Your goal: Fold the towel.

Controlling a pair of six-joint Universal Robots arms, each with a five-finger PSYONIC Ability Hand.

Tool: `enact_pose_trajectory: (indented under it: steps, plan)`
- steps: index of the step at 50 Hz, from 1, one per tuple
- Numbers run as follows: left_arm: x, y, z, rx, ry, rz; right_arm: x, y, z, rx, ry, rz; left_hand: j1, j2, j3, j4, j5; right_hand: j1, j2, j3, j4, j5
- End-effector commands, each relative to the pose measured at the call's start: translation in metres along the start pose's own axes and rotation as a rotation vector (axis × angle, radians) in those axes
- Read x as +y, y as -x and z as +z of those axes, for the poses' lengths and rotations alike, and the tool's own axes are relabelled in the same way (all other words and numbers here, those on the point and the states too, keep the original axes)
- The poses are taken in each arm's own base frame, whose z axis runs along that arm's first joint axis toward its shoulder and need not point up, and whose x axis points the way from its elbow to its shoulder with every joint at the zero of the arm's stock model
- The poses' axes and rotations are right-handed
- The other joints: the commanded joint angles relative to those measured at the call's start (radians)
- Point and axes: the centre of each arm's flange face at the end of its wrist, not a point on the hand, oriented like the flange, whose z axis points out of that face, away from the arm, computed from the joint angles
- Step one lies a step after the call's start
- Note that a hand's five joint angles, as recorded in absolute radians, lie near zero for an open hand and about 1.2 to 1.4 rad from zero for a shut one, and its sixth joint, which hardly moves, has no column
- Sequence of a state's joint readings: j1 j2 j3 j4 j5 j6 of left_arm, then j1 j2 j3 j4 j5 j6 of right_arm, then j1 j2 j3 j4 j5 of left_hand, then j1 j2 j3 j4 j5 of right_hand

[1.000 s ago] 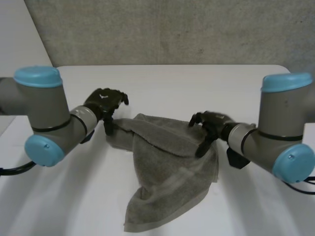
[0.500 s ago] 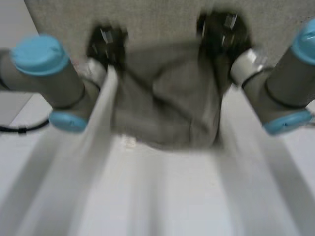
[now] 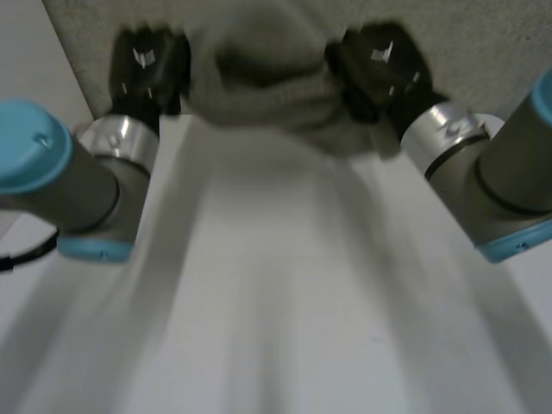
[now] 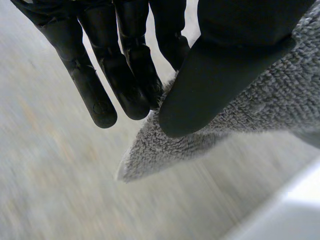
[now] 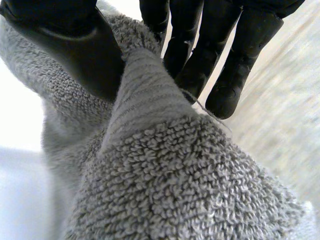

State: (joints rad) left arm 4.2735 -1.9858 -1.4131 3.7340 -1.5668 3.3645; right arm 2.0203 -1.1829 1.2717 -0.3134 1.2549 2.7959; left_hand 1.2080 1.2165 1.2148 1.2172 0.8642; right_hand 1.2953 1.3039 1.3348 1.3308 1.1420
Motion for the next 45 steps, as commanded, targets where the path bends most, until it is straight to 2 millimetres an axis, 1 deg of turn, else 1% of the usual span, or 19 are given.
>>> enact_pose_trajectory:
  steps: [1,2,3,4,5,7,8,10,14,18,24,29,32,38,39,40,42,43,45]
  plan:
    - [0.057,-0.01,-0.042,0.06,0.253,0.011,0.079,0.044,-0.017,-0.158,0.31,-0.082,0.188,0.18,0.181,0.179,0.358,0.101,0.092,0.061,0.065,0.08]
    - [0.065,-0.013,-0.05,0.072,0.297,0.018,0.092,0.058,-0.023,-0.206,0.364,-0.087,0.188,0.18,0.181,0.179,0.358,0.096,0.088,0.057,0.061,0.075]
    - [0.071,-0.016,-0.058,0.088,0.334,0.027,0.092,0.058,-0.023,-0.206,0.365,-0.087,0.188,0.18,0.181,0.179,0.358,0.096,0.088,0.057,0.061,0.075]
    - [0.071,-0.016,-0.058,0.088,0.335,0.027,0.104,0.068,-0.029,-0.24,0.415,-0.09,0.188,0.18,0.181,0.179,0.358,0.079,0.07,0.039,0.043,0.057]
    - [0.073,-0.018,-0.062,0.098,0.355,0.037,0.104,0.068,-0.029,-0.24,0.416,-0.09,0.188,0.18,0.181,0.179,0.358,0.079,0.07,0.039,0.043,0.057]
    - [0.075,-0.018,-0.065,0.104,0.373,0.043,0.118,0.074,-0.038,-0.254,0.492,-0.079,0.188,0.18,0.181,0.179,0.358,-0.123,-0.131,-0.162,-0.158,-0.144]
    - [0.075,-0.019,-0.067,0.108,0.377,0.044,0.118,0.074,-0.038,-0.254,0.492,-0.079,0.188,0.18,0.181,0.179,0.358,-0.124,-0.133,-0.164,-0.16,-0.145]
    - [0.075,-0.02,-0.067,0.11,0.376,0.044,0.123,0.073,-0.043,-0.236,0.529,-0.08,0.188,0.18,0.181,0.179,0.358,-0.516,-0.524,-0.555,-0.551,-0.537]
    - [0.07,-0.019,-0.066,0.106,0.365,0.042,0.12,0.071,-0.045,-0.217,0.541,-0.087,0.188,0.18,0.181,0.179,0.358,-0.597,-0.605,-0.636,-0.632,-0.618]
    - [0.068,-0.019,-0.065,0.106,0.36,0.041,0.108,0.066,-0.05,-0.203,0.53,-0.088,0.188,0.18,0.181,0.179,0.358,-0.588,-0.597,-0.627,-0.623,-0.609]
    - [0.069,-0.019,-0.067,0.104,0.367,0.037,0.103,0.065,-0.056,-0.192,0.54,-0.068,0.188,0.18,0.181,0.179,0.358,-0.579,-0.588,-0.619,-0.615,-0.6]
    - [0.072,-0.019,-0.07,0.108,0.377,0.035,0.092,0.061,-0.063,-0.164,0.546,-0.027,0.188,0.18,0.181,0.179,0.358,-0.553,-0.561,-0.592,-0.588,-0.574]
    - [0.073,-0.019,-0.071,0.109,0.381,0.036,0.091,0.06,-0.065,-0.16,0.547,-0.022,0.188,0.18,0.181,0.179,0.358,-0.544,-0.553,-0.583,-0.579,-0.565]
    - [0.073,-0.019,-0.072,0.11,0.384,0.036,0.087,0.047,-0.073,-0.131,0.568,-0.016,0.188,0.18,0.181,0.179,0.358,-0.353,-0.362,-0.393,-0.389,-0.374]
    - [0.073,-0.019,-0.072,0.11,0.384,0.036,0.084,0.045,-0.075,-0.129,0.567,-0.017,0.188,0.18,0.181,0.179,0.358,-0.193,-0.202,-0.233,-0.229,-0.214]
    - [0.073,-0.019,-0.072,0.11,0.384,0.038,0.084,0.045,-0.075,-0.129,0.567,-0.017,0.188,0.18,0.181,0.179,0.358,-0.192,-0.2,-0.231,-0.227,-0.213]
    - [0.073,-0.019,-0.073,0.11,0.384,0.038,0.078,0.043,-0.077,-0.124,0.565,-0.016,0.188,0.18,0.181,0.179,0.358,0.066,0.057,0.026,0.03,0.044]
    - [0.072,-0.019,-0.072,0.11,0.381,0.039,0.078,0.043,-0.077,-0.124,0.565,-0.016,0.188,0.18,0.181,0.179,0.358,0.067,0.058,0.027,0.031,0.046]
    - [0.07,-0.019,-0.072,0.109,0.377,0.039,0.066,0.038,-0.078,-0.116,0.547,-0.023,0.188,0.18,0.181,0.179,0.358,0.101,0.092,0.061,0.065,0.08]
